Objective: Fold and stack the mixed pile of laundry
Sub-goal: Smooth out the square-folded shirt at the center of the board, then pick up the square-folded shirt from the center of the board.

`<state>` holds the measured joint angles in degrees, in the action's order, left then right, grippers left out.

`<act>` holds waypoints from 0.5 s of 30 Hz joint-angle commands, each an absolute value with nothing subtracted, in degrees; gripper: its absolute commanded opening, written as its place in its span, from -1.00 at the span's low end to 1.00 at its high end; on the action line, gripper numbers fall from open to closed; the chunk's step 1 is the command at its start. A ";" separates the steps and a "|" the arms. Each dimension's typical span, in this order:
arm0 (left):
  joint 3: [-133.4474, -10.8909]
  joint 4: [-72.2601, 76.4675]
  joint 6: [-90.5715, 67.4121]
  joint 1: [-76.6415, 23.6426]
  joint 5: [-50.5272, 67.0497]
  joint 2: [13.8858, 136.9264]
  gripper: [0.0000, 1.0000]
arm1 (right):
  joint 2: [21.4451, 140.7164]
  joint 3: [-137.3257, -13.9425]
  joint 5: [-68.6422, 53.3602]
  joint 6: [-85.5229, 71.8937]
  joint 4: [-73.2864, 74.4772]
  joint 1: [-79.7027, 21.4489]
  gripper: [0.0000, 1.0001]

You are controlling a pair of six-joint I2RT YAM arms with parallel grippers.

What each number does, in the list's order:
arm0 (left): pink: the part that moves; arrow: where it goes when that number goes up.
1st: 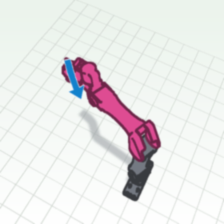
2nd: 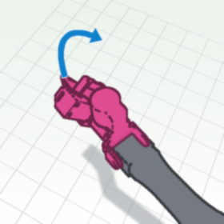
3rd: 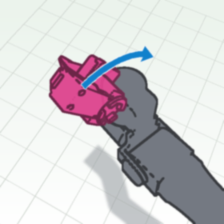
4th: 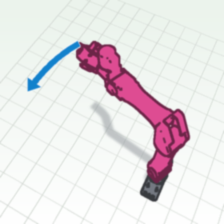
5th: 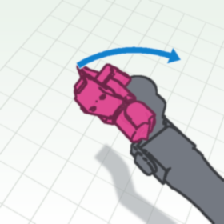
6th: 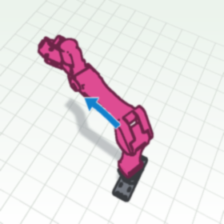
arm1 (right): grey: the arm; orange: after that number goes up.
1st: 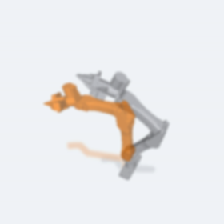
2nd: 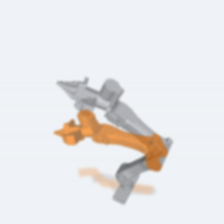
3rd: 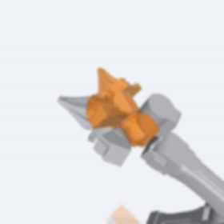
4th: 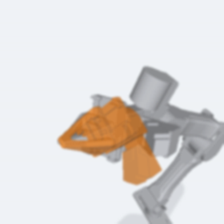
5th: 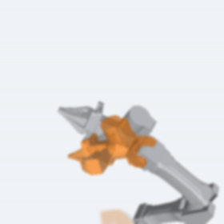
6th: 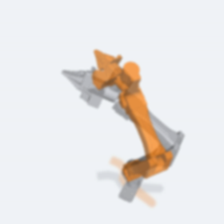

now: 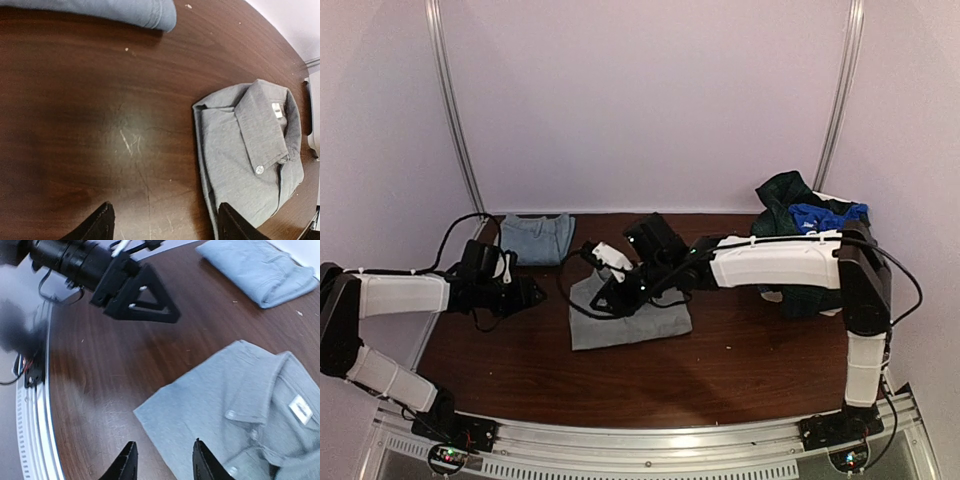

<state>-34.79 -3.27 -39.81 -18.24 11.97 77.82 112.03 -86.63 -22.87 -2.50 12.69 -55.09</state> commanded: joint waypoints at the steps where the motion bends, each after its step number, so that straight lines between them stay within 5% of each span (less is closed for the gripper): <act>1: -33.68 -4.08 -41.50 -16.86 12.10 74.89 0.43 | 119.83 -92.88 -21.73 1.48 19.19 -59.43 -0.34; 15: -32.59 -3.67 -41.04 -16.17 12.71 74.56 0.43 | 132.09 -102.42 -19.00 0.96 22.59 -63.10 -0.28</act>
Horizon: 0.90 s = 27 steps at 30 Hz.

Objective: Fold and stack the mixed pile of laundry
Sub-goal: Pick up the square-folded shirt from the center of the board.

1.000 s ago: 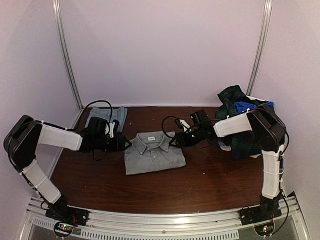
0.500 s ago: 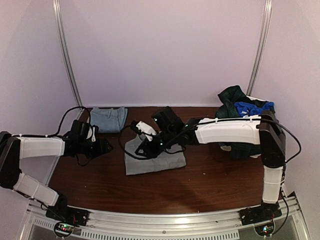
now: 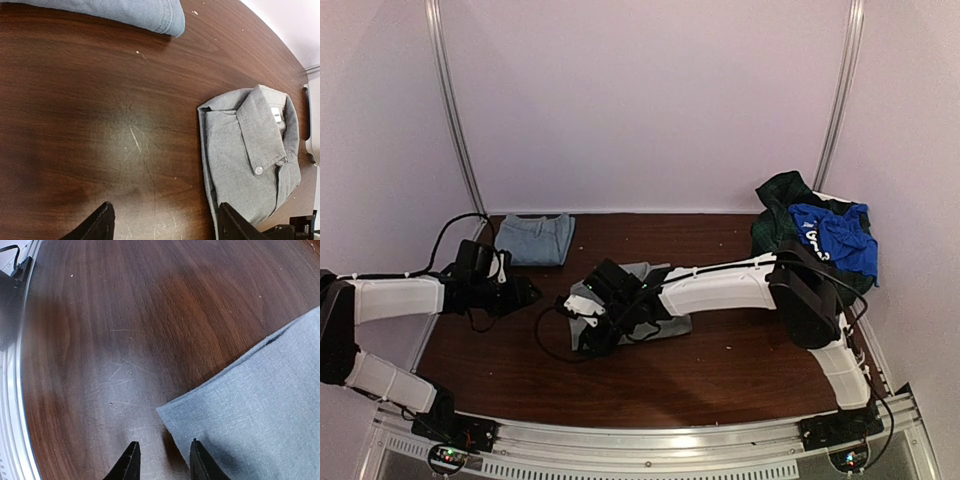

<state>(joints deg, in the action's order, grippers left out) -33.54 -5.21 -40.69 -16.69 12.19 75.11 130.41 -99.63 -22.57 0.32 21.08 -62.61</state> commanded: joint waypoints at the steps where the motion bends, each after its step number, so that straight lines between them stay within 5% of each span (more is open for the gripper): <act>1: -32.46 -3.51 -40.98 -16.17 12.64 74.66 0.43 | 132.55 -102.96 -18.00 1.11 22.85 -63.11 -0.26; 13: -30.52 -0.98 -41.34 -16.17 13.94 76.46 0.43 | 142.48 -112.22 -4.69 6.36 32.59 -66.10 -0.08; 15: -30.41 -0.68 -41.35 -16.17 14.12 76.53 0.43 | 142.84 -111.17 -4.19 6.55 32.52 -66.09 -0.25; 19: -29.86 -0.39 -41.63 -16.17 14.16 76.79 0.43 | 143.01 -110.63 -0.36 6.58 33.11 -66.15 -1.00; 27: -27.27 11.52 -44.13 -16.17 24.44 77.78 0.54 | 129.65 -103.47 -7.19 4.77 21.40 -64.01 -1.00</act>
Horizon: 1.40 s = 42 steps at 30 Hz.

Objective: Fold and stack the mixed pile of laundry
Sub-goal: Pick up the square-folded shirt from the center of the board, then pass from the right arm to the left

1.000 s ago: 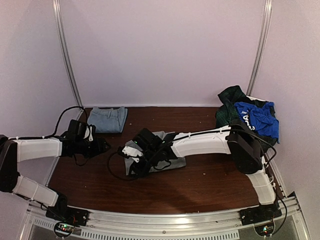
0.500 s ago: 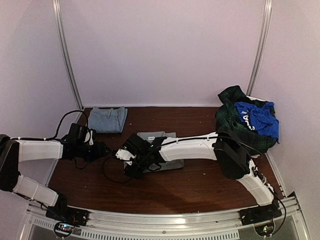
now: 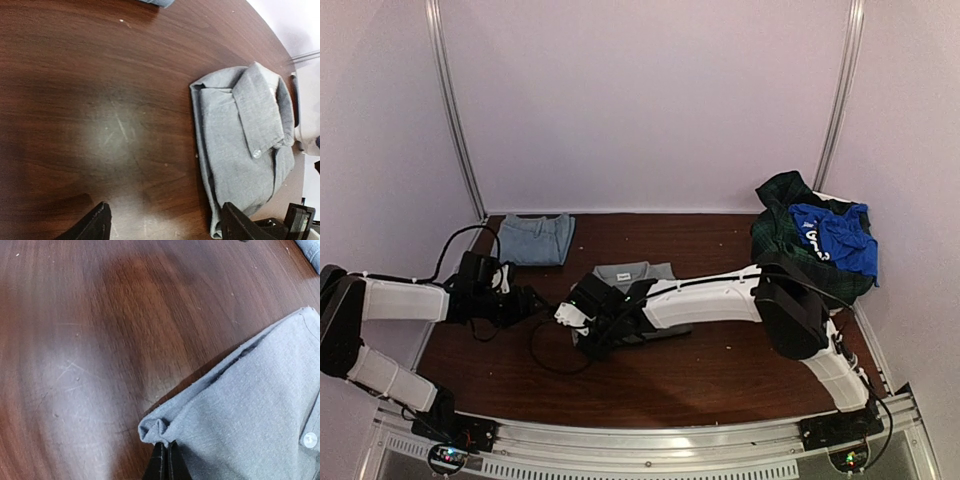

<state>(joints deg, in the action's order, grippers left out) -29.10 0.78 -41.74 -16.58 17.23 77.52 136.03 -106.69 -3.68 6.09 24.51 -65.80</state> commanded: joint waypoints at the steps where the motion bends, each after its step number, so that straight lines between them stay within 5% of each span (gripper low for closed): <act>1: -26.61 13.82 -45.25 -16.17 25.27 77.37 0.60 | 129.29 -103.78 -8.11 4.67 21.41 -63.67 -1.00; 11: -26.21 28.86 -52.99 -16.93 31.08 82.76 0.86 | 127.88 -103.79 -11.68 5.49 19.60 -62.67 -1.00; 26: -30.39 36.46 -63.58 -24.13 29.71 97.80 0.93 | 131.95 -110.13 -14.38 5.62 20.57 -62.67 -1.00; 36: -32.49 42.49 -65.06 -24.52 30.75 104.12 0.11 | 134.34 -111.91 -18.08 3.85 18.30 -62.75 -1.00; 42: -40.46 27.95 -55.28 -23.99 29.80 105.11 -0.99 | 130.63 -108.93 -19.18 2.17 17.21 -62.55 -0.95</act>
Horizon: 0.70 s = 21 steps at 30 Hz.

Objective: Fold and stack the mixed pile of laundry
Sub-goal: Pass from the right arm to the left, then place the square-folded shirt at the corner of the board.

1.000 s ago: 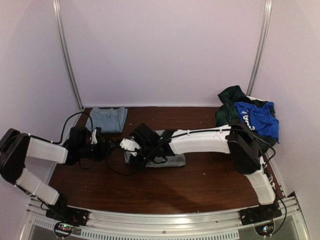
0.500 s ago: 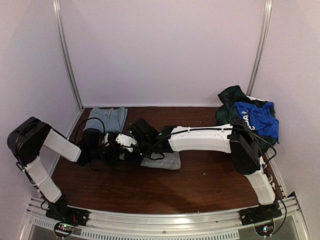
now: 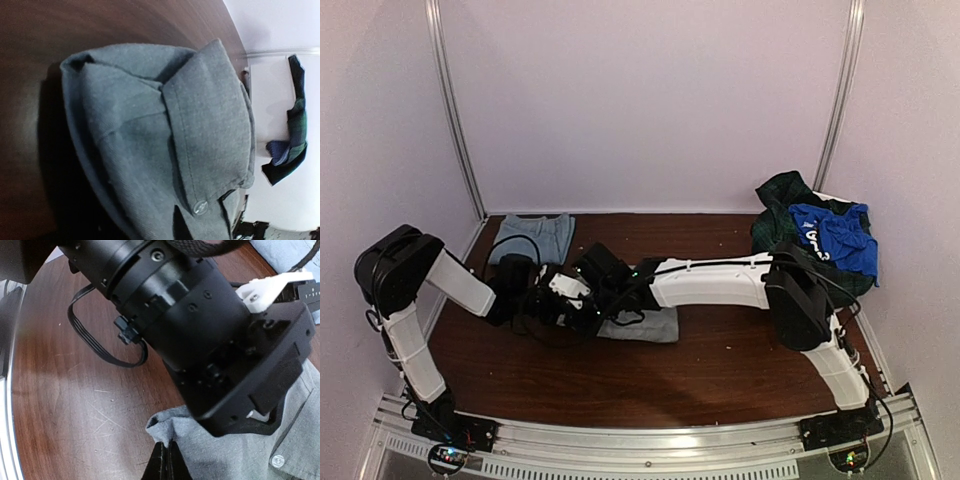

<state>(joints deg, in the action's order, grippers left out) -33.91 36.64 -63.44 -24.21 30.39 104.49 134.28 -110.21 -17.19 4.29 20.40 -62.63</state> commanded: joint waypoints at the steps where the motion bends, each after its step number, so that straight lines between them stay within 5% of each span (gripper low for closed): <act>1: -42.93 22.14 -51.46 -23.99 28.51 105.04 -1.00 | 128.71 -106.75 -18.60 1.20 16.03 -62.20 -0.85; 4: -51.42 5.53 -39.14 -24.47 22.19 104.70 -1.00 | 121.27 -97.72 -18.86 -3.19 10.35 -60.25 -0.31; 6: -57.58 -5.07 -31.05 -24.85 16.53 104.90 -1.00 | 115.54 -90.87 -19.32 -5.86 6.29 -58.47 -0.16; 14: -80.47 -25.05 -15.80 -24.96 0.94 111.21 -1.00 | 99.58 -71.06 -19.71 -10.66 -1.01 -51.60 0.07; 21: -100.52 -34.20 -8.14 -24.81 -9.17 118.59 -1.00 | 94.47 -65.43 -19.19 -10.50 -1.65 -48.81 0.14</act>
<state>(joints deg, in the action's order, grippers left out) -91.81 -27.55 -15.55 -24.86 -0.27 116.46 96.55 -67.88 -19.49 -9.63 -0.08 -49.45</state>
